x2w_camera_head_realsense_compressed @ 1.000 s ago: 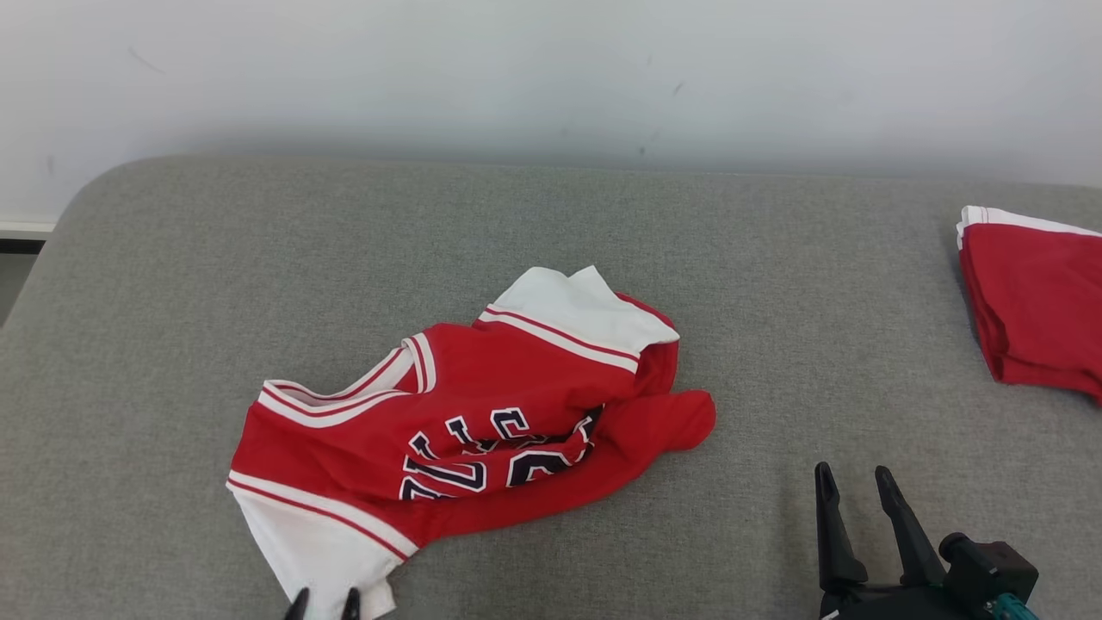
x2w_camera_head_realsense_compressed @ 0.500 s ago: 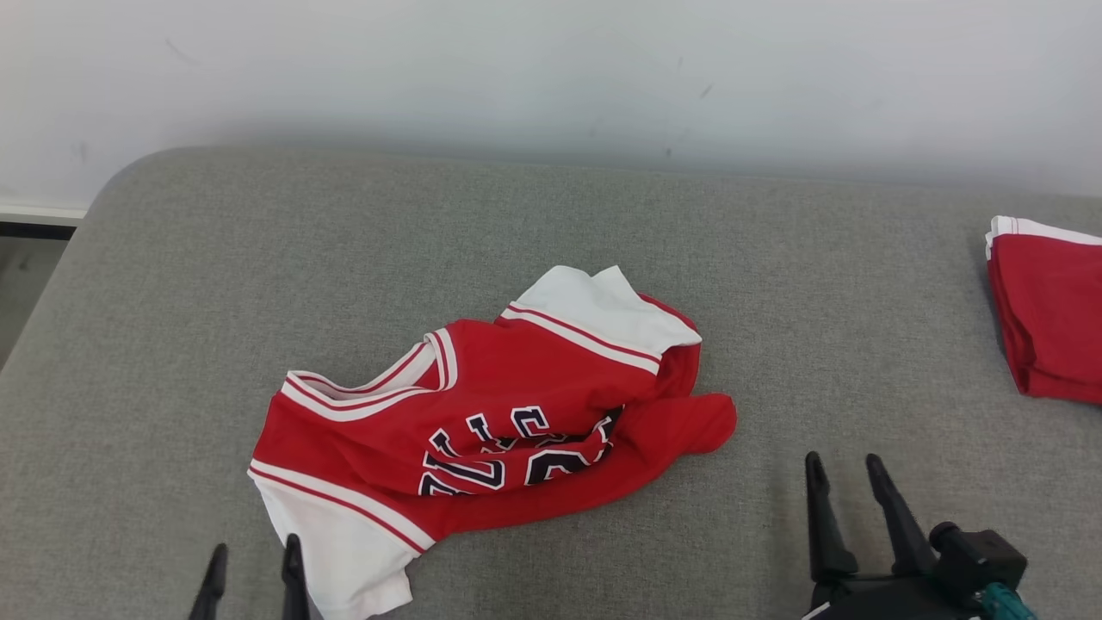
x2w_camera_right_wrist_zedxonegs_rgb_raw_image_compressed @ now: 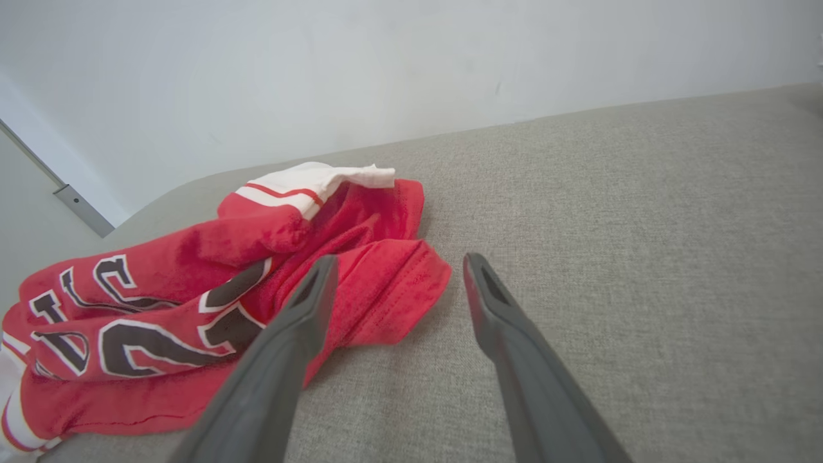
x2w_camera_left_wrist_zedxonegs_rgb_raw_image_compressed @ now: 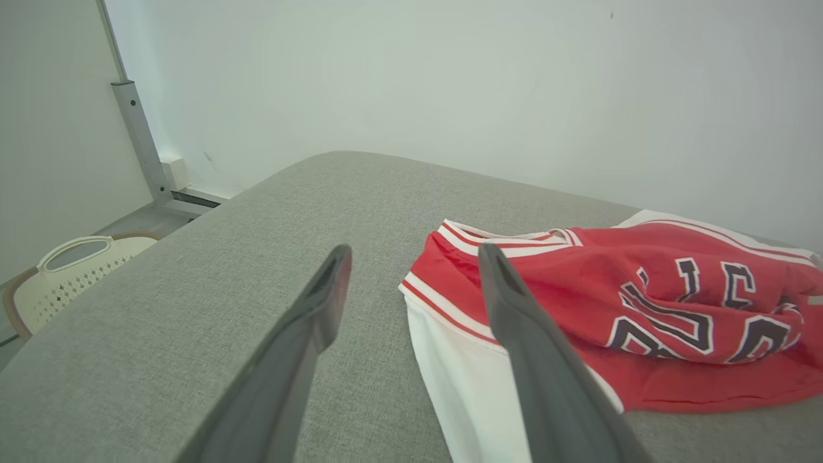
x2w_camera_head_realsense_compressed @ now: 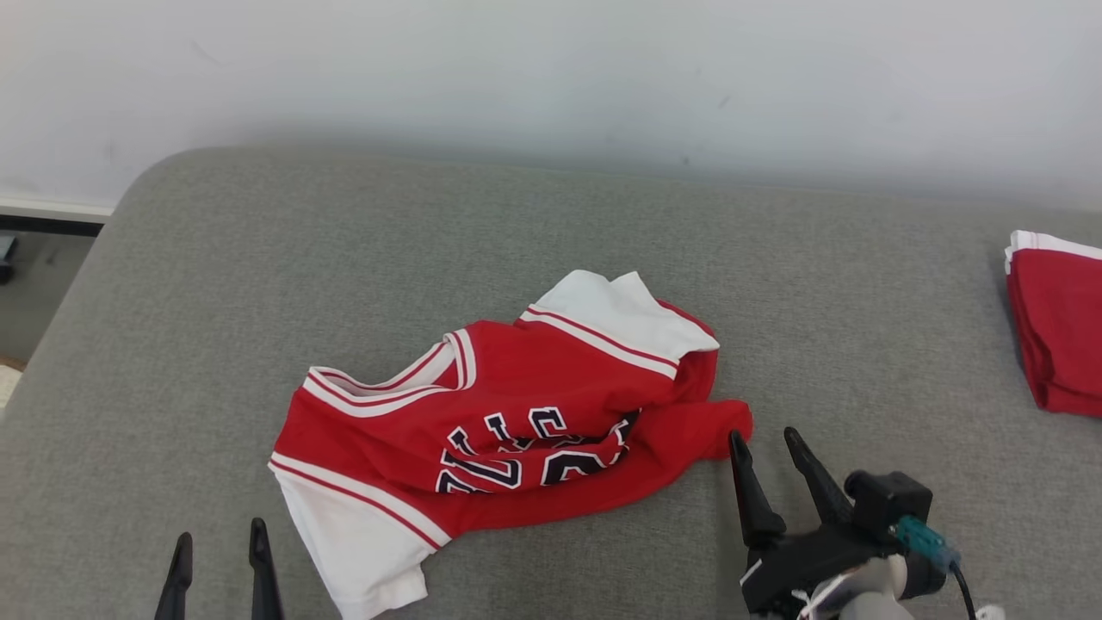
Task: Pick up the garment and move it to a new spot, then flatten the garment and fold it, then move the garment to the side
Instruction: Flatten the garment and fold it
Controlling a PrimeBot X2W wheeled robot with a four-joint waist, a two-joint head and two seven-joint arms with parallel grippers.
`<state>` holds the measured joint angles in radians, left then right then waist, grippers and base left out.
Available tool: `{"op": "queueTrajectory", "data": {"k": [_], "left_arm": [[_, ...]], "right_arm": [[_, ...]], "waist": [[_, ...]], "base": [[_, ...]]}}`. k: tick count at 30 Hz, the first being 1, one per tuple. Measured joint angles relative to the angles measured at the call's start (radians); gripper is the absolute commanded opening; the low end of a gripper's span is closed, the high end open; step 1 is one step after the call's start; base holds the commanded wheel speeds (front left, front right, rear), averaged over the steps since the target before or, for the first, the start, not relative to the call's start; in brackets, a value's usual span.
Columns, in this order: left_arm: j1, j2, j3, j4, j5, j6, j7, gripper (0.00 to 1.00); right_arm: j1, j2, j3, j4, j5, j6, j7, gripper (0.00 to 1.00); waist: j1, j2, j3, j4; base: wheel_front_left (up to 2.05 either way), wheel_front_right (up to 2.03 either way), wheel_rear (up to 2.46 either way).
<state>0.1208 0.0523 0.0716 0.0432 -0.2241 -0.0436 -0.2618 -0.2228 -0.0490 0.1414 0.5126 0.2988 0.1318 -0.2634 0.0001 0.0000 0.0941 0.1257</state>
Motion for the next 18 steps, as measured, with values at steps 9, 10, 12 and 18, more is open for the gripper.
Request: {"op": "queueTrajectory", "data": {"k": [9,10,12,18], "left_arm": [[-0.003,-0.001,-0.036,0.026,-0.036,0.017,-0.001,1.0],[-0.004,-0.002,-0.038,0.029,-0.042,0.017,-0.001,1.0],[-0.006,-0.002,-0.037,0.035,-0.052,0.017,-0.001,1.0],[-0.007,-0.001,-0.028,0.042,-0.061,0.017,-0.001,1.0]], "right_arm": [[-0.156,-0.013,0.017,0.312,0.054,0.0,0.0,1.0],[-0.167,-0.013,0.023,0.337,0.07,0.0,0.0,1.0],[-0.19,-0.013,0.031,0.364,0.099,0.0,0.0,0.2],[-0.205,-0.046,0.057,0.345,0.132,0.0,0.0,0.0]], "waist": [[0.0,0.0,-0.004,0.056],[0.0,0.0,-0.004,0.064],[0.0,0.0,-0.005,0.078],[0.0,0.0,-0.01,0.091]], "base": [[0.0,0.0,0.0],[0.0,0.0,0.0],[0.0,0.0,0.0],[0.0,0.0,0.0]]}}
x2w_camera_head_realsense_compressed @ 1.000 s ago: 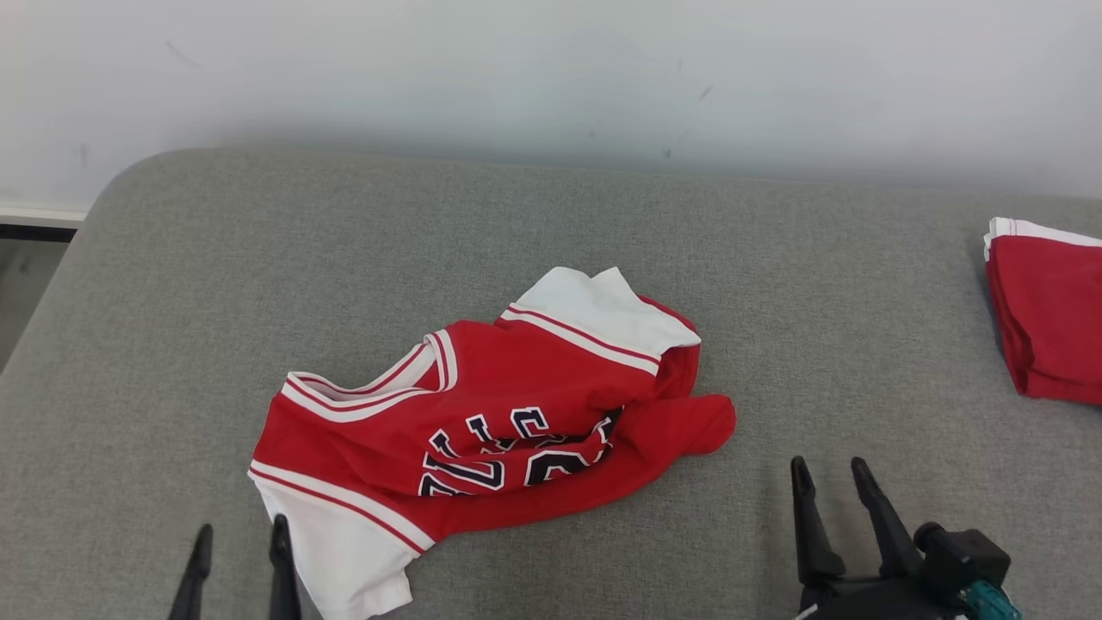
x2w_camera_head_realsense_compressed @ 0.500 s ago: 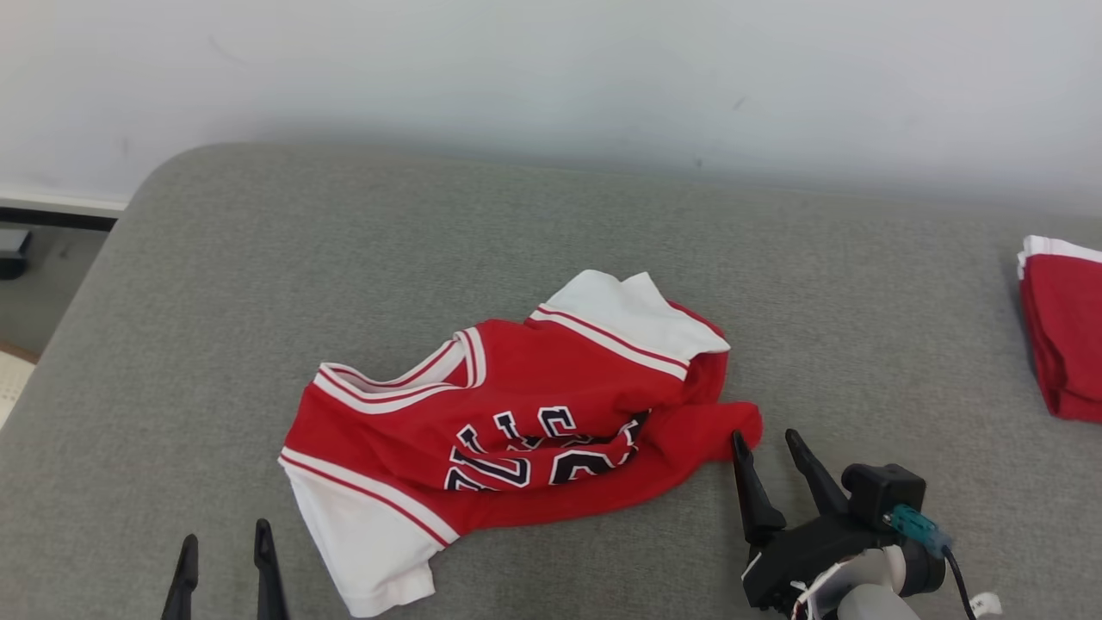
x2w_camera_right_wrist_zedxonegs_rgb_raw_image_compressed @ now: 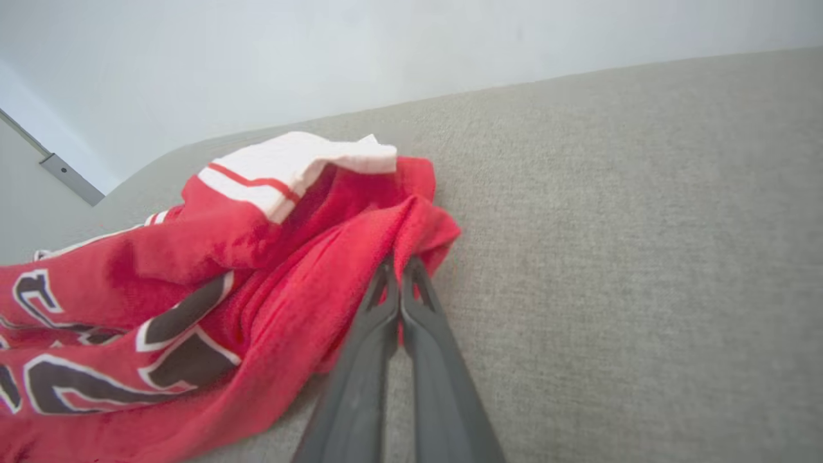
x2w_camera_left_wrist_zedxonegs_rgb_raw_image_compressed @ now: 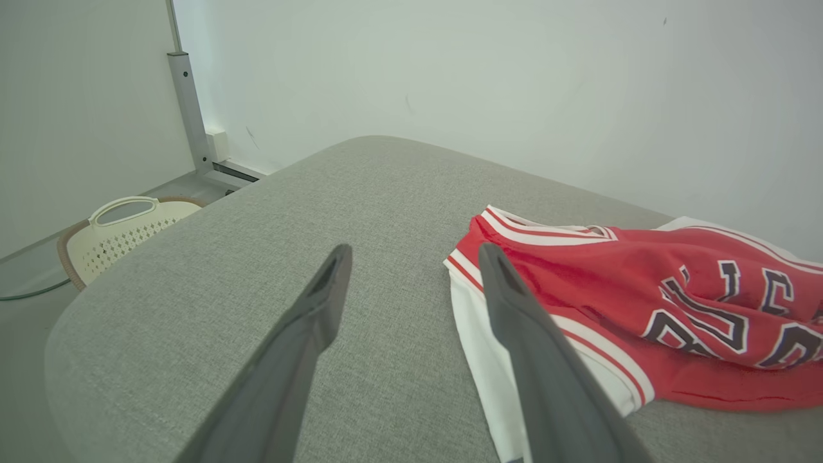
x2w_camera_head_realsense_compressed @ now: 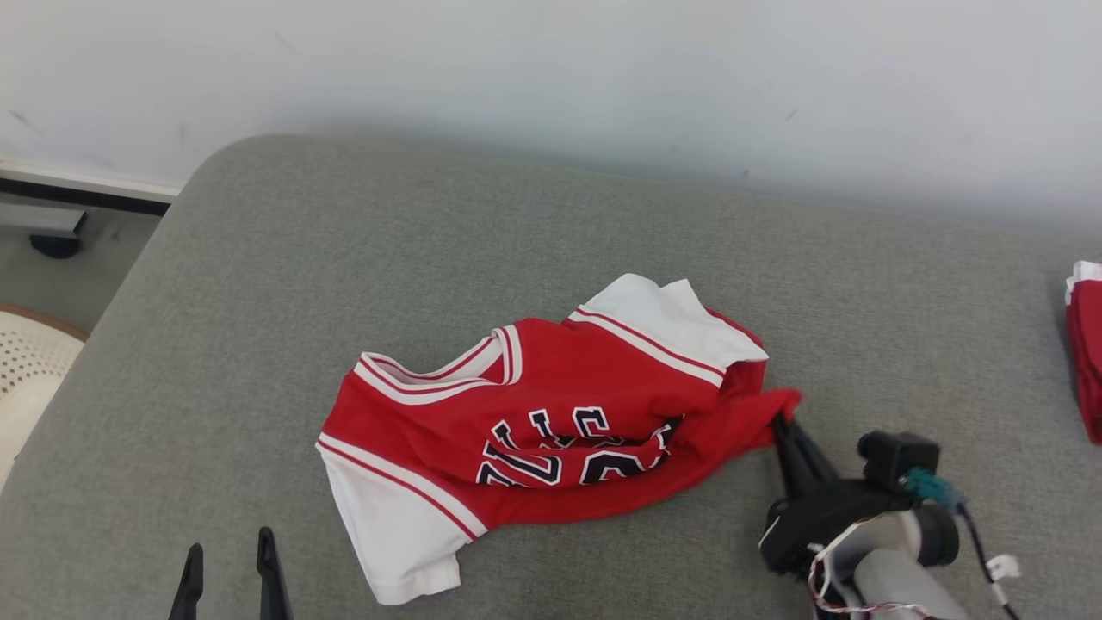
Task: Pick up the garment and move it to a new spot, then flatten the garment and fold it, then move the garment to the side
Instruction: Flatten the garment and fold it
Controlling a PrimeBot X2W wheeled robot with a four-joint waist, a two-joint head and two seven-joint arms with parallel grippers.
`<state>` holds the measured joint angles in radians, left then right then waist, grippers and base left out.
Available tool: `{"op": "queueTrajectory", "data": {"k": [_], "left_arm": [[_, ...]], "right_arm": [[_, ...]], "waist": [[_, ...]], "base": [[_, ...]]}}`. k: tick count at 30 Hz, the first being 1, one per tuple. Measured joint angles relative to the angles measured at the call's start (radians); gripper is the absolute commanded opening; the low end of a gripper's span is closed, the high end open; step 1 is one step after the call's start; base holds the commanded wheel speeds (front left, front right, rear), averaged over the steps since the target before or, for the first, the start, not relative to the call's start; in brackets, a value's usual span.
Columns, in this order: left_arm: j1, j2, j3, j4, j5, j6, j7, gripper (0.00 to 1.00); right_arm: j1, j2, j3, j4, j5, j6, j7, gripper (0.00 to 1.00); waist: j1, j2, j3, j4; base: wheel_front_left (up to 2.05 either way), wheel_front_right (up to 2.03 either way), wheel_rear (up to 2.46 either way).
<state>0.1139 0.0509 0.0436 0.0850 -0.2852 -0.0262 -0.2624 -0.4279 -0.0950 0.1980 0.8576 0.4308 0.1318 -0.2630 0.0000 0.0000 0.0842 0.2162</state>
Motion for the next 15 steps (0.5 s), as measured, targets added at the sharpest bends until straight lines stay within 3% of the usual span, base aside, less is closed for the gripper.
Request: {"op": "queueTrajectory", "data": {"k": [4,15], "left_arm": [[0.006,0.0,0.008,0.008,-0.007,0.0,0.0,1.0],[0.012,-0.001,0.014,0.026,-0.024,0.001,0.0,1.0]], "right_arm": [[0.043,-0.04,-0.003,-0.137,-0.022,0.0,-0.001,0.0],[0.34,-0.145,0.005,-0.533,-0.111,0.0,0.0,0.0]], "waist": [[0.0,0.0,-0.008,-0.02],[0.0,0.0,-0.028,-0.105]], "base": [[0.0,0.0,0.0],[0.0,0.0,0.0]]}}
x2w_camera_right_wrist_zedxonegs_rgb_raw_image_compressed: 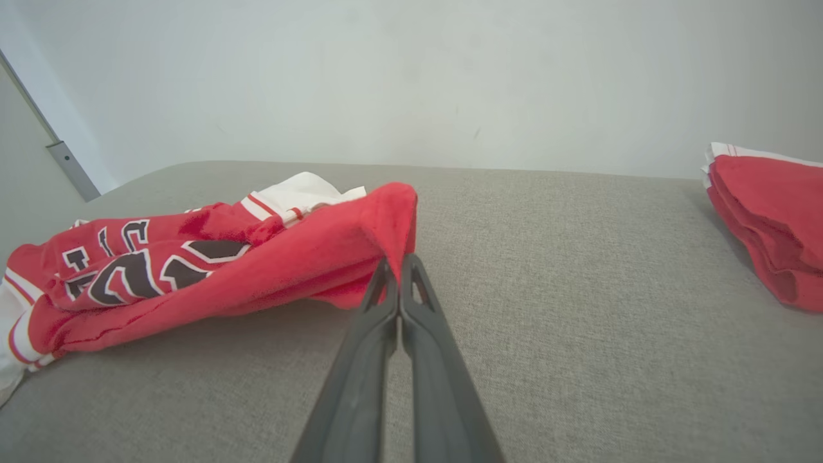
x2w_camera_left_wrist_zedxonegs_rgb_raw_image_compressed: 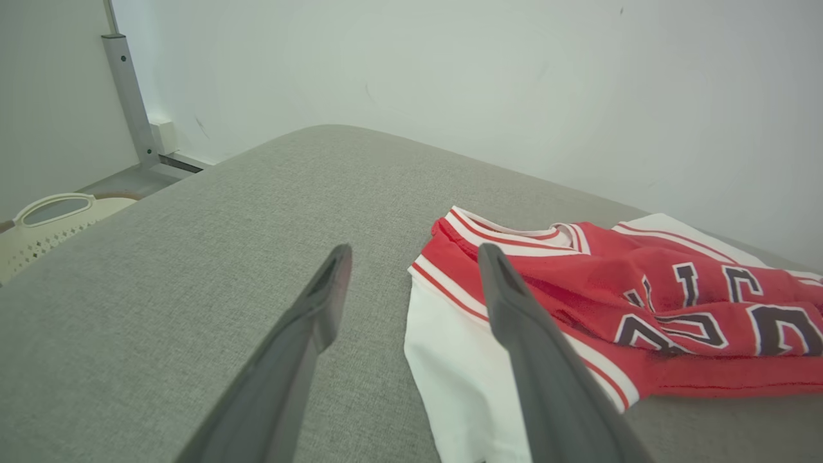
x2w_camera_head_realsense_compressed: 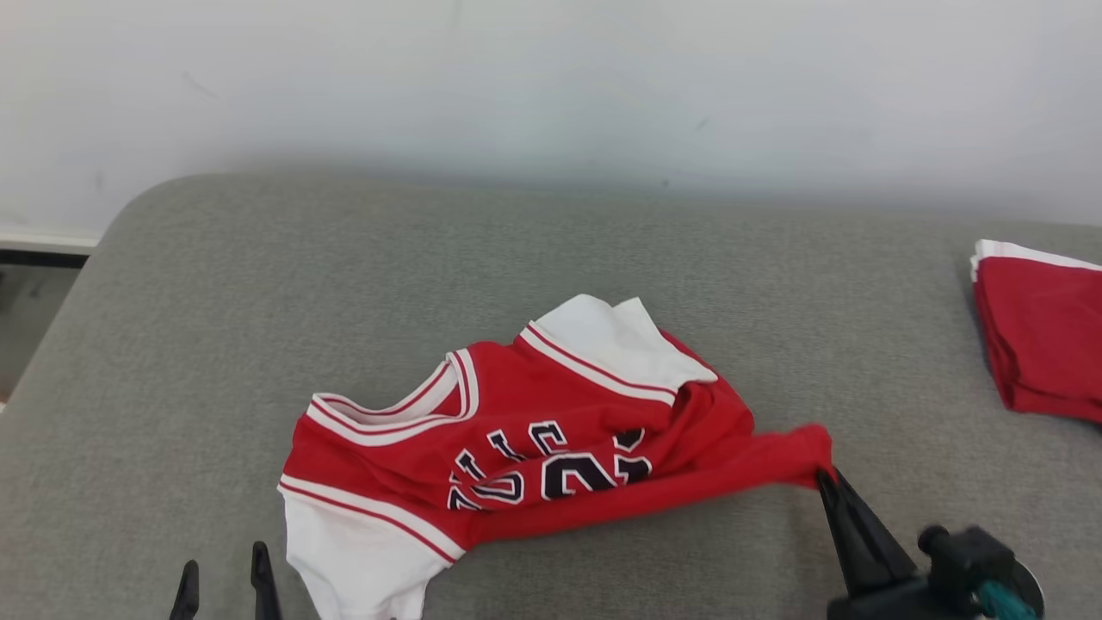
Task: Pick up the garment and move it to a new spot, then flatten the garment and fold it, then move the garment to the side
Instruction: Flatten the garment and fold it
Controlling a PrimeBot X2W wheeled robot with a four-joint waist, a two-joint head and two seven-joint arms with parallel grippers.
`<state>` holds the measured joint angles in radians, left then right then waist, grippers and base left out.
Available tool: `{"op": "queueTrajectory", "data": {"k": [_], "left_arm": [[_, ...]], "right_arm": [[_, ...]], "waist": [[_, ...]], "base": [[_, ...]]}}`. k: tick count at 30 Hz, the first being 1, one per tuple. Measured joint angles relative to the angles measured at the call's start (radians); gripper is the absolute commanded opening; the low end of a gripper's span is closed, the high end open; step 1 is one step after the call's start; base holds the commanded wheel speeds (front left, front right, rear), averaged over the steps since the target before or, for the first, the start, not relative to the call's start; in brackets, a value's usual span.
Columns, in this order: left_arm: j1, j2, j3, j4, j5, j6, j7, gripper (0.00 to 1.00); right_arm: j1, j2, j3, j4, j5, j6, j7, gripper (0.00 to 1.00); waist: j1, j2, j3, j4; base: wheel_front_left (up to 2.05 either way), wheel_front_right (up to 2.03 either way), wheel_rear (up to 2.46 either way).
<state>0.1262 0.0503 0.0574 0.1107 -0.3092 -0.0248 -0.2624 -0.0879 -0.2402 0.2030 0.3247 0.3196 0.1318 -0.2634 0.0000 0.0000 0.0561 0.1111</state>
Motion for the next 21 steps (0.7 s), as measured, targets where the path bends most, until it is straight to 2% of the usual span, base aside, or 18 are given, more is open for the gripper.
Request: {"op": "queueTrajectory", "data": {"k": [3,7,8,9,10,16,21], "left_arm": [[0.002,0.0,0.004,-0.001,-0.002,0.007,0.0,1.0],[0.003,0.0,0.009,-0.003,-0.004,0.007,0.0,1.0],[0.003,0.0,0.01,-0.003,-0.006,0.007,0.0,1.0],[0.003,0.0,0.01,-0.003,-0.008,0.007,0.0,1.0],[0.003,0.0,0.009,-0.002,-0.008,0.007,0.0,1.0],[0.002,0.0,0.005,0.003,-0.011,0.012,0.0,1.0],[0.002,0.0,-0.003,0.004,-0.014,0.019,0.0,1.0]], "right_arm": [[0.111,-0.038,0.011,-0.099,-0.035,0.0,0.009,0.0],[0.2,-0.064,0.047,-0.158,-0.032,0.0,0.096,0.0],[0.218,-0.065,0.055,-0.156,-0.003,0.0,0.132,0.28],[0.235,-0.07,0.066,-0.161,0.011,0.0,0.148,0.47],[0.244,-0.08,0.069,-0.17,0.014,0.0,0.15,1.0],[0.216,-0.093,0.039,-0.245,0.095,0.0,0.129,1.0],[0.127,-0.11,0.04,-0.23,0.113,0.0,0.141,1.0]], "waist": [[0.0,0.0,-0.001,-0.031],[0.0,0.0,0.003,-0.053],[-0.0001,0.0,0.005,-0.056],[0.0,0.0,0.008,-0.058],[0.0,0.0,0.011,-0.059],[0.0,0.0,0.017,-0.054],[-0.0001,0.0,0.015,-0.037]], "base": [[0.0,0.0,0.0],[0.0,0.0,0.0],[0.0,0.0,0.0],[0.0,0.0,0.0],[0.0,0.0,0.0],[0.0,0.0,0.0],[0.0,0.0,0.0]]}}
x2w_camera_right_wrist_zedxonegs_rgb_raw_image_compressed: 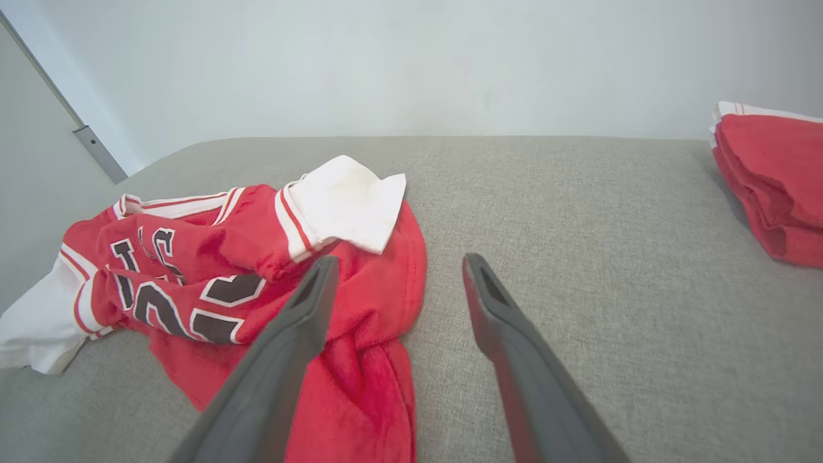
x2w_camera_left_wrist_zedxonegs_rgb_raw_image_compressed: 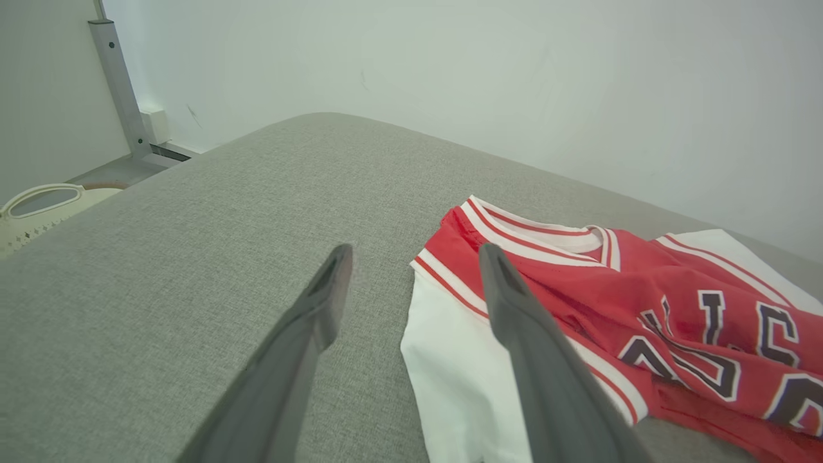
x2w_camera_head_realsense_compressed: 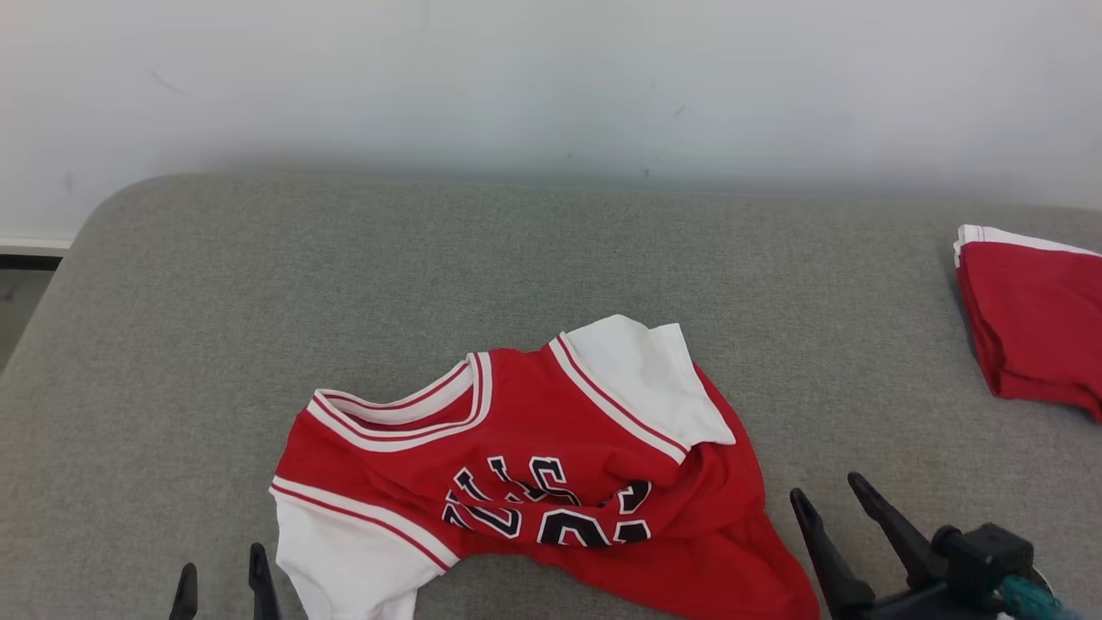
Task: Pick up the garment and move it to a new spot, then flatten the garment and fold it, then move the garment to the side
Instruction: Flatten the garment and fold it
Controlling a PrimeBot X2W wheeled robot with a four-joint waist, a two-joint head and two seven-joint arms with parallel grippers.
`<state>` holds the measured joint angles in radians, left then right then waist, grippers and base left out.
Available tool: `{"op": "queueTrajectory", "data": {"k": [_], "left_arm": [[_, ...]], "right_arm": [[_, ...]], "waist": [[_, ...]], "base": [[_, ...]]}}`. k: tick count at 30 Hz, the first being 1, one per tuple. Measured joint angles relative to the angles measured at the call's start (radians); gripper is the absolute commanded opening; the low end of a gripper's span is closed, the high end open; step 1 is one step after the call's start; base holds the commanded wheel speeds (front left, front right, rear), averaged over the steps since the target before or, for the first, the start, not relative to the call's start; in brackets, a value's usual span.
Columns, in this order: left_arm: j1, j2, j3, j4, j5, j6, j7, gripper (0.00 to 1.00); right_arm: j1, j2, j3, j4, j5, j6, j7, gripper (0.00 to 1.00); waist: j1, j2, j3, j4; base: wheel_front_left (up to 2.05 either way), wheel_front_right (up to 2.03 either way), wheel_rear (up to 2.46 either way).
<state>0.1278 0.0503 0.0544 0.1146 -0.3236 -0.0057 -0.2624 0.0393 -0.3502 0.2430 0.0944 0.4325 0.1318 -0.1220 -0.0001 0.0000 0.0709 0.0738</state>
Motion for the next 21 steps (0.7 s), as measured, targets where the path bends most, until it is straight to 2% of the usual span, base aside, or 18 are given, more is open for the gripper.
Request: {"op": "queueTrajectory", "data": {"k": [7,8,9,16,20,21], "left_arm": [[-0.001,0.0,-0.015,-0.001,0.005,0.002,0.0,1.0],[-0.002,0.0,-0.018,-0.002,0.005,0.004,0.0,1.0],[-0.002,0.0,-0.018,-0.002,0.005,0.004,0.0,1.0],[-0.007,0.0,-0.039,-0.004,0.005,0.008,0.0,1.0],[-0.007,0.0,-0.04,-0.002,0.002,0.012,0.0,1.0],[-0.007,0.0,-0.04,-0.002,0.0,0.014,0.0,1.0]], "right_arm": [[-0.145,0.033,0.054,0.154,-0.003,0.0,0.036,1.0],[-0.191,0.052,0.067,0.226,-0.006,0.0,0.047,1.0],[-0.191,0.052,0.067,0.226,-0.006,0.0,0.047,1.0],[-0.313,0.074,0.071,0.494,-0.044,0.0,0.047,1.0],[-0.363,0.11,0.104,0.596,0.003,0.0,0.052,1.0],[-0.37,0.116,0.114,0.614,0.017,0.0,0.052,0.46]], "waist": [[0.0,0.0,-0.003,0.03],[0.0,0.0,-0.003,0.041],[0.0,0.0,-0.003,0.041],[0.0001,0.0,0.007,0.082],[0.0001,0.0,0.015,0.096],[0.0001,0.0001,0.016,0.098]], "base": [[0.0,0.0,0.0],[0.0,0.0,0.0],[0.0,0.0,0.0],[0.0,0.0,0.0],[0.0,0.0,0.0],[0.0,0.0,0.0]]}}
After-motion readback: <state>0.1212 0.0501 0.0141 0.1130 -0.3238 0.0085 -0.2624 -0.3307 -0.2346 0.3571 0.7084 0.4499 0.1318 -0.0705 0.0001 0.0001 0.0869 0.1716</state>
